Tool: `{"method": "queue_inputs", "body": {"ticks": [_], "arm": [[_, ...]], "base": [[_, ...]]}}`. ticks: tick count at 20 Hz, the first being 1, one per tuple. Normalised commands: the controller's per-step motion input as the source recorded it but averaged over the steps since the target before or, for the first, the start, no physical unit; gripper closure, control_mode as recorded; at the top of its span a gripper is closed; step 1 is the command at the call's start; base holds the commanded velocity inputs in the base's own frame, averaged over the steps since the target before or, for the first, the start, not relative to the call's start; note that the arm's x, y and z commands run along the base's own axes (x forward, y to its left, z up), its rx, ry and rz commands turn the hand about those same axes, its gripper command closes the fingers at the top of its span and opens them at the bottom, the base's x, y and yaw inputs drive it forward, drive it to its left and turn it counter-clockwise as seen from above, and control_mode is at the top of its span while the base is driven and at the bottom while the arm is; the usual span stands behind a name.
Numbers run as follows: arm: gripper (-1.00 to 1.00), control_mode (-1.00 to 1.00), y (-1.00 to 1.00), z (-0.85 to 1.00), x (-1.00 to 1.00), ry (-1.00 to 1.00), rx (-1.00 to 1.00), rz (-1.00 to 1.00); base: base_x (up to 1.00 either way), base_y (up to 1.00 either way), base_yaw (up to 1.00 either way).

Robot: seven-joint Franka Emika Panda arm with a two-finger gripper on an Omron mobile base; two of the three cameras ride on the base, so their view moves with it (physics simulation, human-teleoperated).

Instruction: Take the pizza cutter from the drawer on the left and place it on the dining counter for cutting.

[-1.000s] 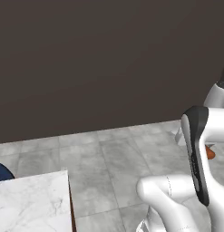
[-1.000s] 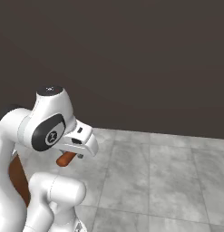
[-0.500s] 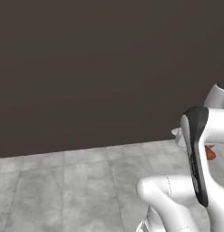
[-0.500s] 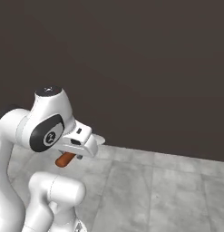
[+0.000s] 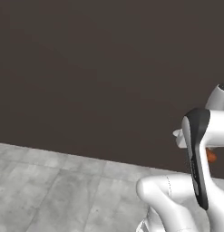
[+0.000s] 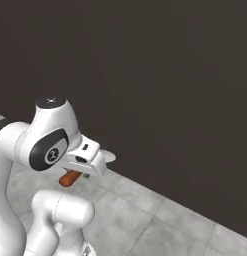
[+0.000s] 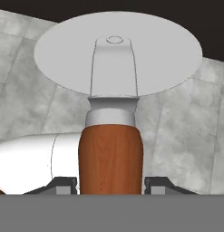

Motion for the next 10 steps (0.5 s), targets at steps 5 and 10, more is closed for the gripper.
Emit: {"method": "queue_inputs", "body": {"ticks": [5,10], "arm": [[1.0,1.0,0.0,0.0,0.0,0.0,0.0,0.0],[1.0,1.0,0.0,0.0,0.0,0.0,0.0,0.0]], "base": [[0.95,-0.39,0.72],[0.86,-0.31,0.77]]}}
